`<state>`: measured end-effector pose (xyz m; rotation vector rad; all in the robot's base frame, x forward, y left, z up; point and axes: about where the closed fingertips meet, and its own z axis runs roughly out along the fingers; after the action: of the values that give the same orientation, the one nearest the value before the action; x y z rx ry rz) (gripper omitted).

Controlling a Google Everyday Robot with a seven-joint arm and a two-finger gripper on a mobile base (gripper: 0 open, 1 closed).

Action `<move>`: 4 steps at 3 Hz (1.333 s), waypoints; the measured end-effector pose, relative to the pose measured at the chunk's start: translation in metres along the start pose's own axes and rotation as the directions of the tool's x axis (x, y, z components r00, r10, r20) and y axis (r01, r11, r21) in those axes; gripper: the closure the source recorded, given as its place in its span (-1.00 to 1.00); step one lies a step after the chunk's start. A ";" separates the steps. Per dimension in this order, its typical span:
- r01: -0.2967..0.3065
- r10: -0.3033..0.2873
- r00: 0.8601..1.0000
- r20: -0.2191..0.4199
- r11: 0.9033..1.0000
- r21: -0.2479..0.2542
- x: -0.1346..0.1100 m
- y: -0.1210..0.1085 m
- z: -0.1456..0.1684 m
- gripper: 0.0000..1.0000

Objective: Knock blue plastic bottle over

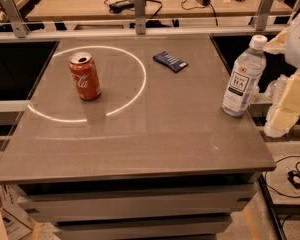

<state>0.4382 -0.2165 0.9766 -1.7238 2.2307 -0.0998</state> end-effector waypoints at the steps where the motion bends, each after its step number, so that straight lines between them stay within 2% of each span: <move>1: -0.010 0.010 1.000 0.001 1.000 0.011 -0.005 0.006 -0.005 -1.00; 2: -0.041 0.041 0.999 -0.007 0.999 0.021 -0.003 0.015 -0.016 -1.00; 4: -0.112 0.106 0.992 0.065 0.990 0.091 0.043 0.025 -0.032 -1.00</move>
Offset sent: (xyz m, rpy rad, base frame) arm -0.0349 0.0013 0.0176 -0.0025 0.0099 -0.0874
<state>0.3963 -0.2548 0.9921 -1.5334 2.2338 -0.1241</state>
